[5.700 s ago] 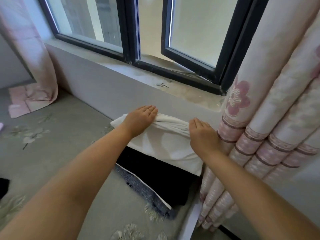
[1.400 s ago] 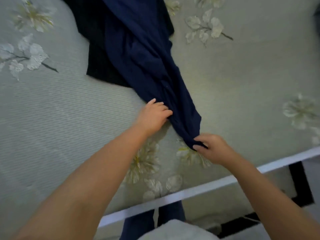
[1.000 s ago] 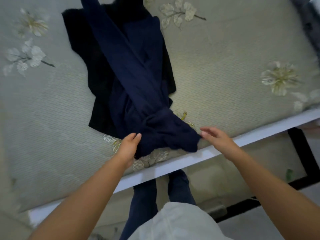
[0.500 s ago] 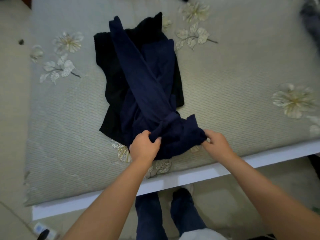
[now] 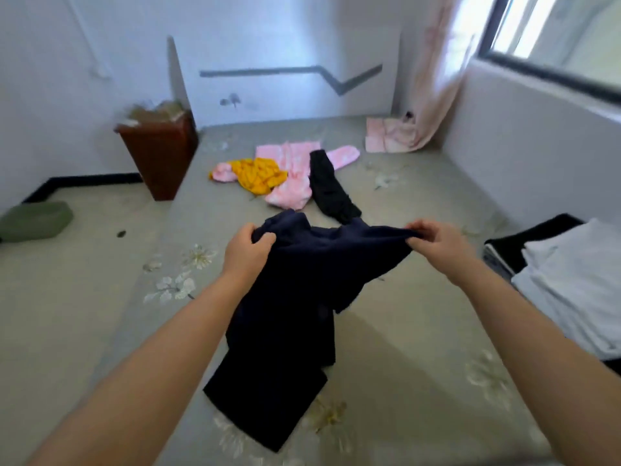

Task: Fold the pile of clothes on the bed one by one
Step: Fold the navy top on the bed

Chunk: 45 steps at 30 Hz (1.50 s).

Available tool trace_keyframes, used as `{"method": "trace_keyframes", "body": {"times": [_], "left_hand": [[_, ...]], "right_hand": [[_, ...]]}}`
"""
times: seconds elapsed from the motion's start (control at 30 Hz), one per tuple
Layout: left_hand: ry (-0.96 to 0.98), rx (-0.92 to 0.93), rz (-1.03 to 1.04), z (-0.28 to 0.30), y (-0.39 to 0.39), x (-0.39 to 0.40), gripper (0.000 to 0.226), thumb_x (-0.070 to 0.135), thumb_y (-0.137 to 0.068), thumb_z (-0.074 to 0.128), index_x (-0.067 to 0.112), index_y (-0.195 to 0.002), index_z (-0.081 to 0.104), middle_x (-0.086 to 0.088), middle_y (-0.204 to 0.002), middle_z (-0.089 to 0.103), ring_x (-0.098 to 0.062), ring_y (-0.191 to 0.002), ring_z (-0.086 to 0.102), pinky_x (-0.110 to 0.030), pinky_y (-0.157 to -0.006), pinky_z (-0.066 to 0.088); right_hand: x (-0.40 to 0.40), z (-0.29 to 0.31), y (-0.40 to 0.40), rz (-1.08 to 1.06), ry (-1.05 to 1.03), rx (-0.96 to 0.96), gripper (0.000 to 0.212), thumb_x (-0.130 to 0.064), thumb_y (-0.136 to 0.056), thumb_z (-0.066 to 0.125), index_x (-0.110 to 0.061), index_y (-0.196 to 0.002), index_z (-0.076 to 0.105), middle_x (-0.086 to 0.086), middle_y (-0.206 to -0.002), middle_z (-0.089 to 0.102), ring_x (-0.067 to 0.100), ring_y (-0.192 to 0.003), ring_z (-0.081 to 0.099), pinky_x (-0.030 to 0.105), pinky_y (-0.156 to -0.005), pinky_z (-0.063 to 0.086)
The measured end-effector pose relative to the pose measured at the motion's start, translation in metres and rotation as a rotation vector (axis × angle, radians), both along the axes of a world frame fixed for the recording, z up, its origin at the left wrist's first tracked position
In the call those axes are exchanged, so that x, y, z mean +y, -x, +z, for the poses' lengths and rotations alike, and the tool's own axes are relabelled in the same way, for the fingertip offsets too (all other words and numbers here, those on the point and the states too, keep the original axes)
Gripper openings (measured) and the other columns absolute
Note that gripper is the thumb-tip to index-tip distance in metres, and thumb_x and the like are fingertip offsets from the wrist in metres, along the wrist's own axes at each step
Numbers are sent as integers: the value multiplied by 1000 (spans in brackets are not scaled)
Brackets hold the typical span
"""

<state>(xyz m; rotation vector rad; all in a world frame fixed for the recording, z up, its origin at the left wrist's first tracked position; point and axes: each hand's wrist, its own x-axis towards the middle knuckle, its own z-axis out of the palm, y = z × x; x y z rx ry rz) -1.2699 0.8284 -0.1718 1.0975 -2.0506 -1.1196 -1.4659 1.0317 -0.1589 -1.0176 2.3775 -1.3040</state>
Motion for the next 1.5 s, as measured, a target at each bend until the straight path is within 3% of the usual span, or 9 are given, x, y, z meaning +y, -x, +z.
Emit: {"method": "trace_keyframes", "body": {"times": [0.17,0.43,0.53,0.77,0.97,1.1,1.23,1.33,1.5], "left_hand": [[309,149,-29,121,15,-11,22,20,-95,46,2,-104,53,-15,-98,58,-27,-93,53,-31,-73,35],[435,207,49,239,41,-16,31,19,-97,39,-3,-90,60,-22,-93,60,-36,-94,56,-33,-70,36],[497,203,111,262,47,-12,33,15,-98,34,-9,-94,58,-25,-100,59,-35,-95,53,-32,-73,33],[828,119,103,283,43,-7,20,20,-99,30,8,-91,45,-7,-78,53,-21,-68,45,-30,-62,31],[1375,-297,100,304,28,-10,33,32,-100,28,7,-108,48,-9,-97,65,-30,-82,62,-30,-58,32],[1400,-209,93,301,9,-12,26,26,-96,44,5,-106,55,-18,-91,61,-36,-67,60,-31,-54,32],[1400,-220,-6,282,-25,-7,12,6,-73,74,3,-81,65,-24,-69,52,-35,-35,49,-30,-39,34],[1485,-179,-22,264,-54,-4,32,0,-44,89,2,-63,63,-17,-49,50,-28,-20,39,-21,-25,29],[1479,-163,-84,246,-109,5,28,-2,-50,87,0,-65,64,-16,-47,50,-27,-21,41,-26,-24,35]], "right_hand": [[-18,129,14,-109,200,316,22,3,-85,51,2,-104,62,19,-103,63,27,-95,55,27,-83,37],[-25,241,19,-299,109,448,26,-12,-89,48,-9,-110,63,13,-116,61,31,-110,51,36,-94,38],[-9,258,32,-366,-22,463,28,-7,-86,46,-7,-108,64,13,-108,61,30,-107,52,30,-82,35],[29,284,49,-454,-211,620,25,-5,-84,42,-10,-94,64,8,-93,60,22,-83,49,31,-75,22],[38,280,39,-603,-123,986,26,3,-85,37,-2,-104,53,15,-104,54,32,-82,54,35,-79,30],[48,278,28,-606,-14,1184,21,5,-85,41,6,-99,57,23,-92,58,37,-72,57,40,-77,36],[59,266,5,-527,145,1570,13,4,-64,54,9,-70,65,19,-51,53,29,-30,45,34,-45,46],[66,247,-10,-466,160,1620,17,-3,-68,60,9,-77,68,19,-52,55,30,-32,46,34,-45,46],[71,225,-64,-443,64,1520,29,11,-47,83,6,-73,69,18,-53,56,30,-33,47,34,-45,47]]}}
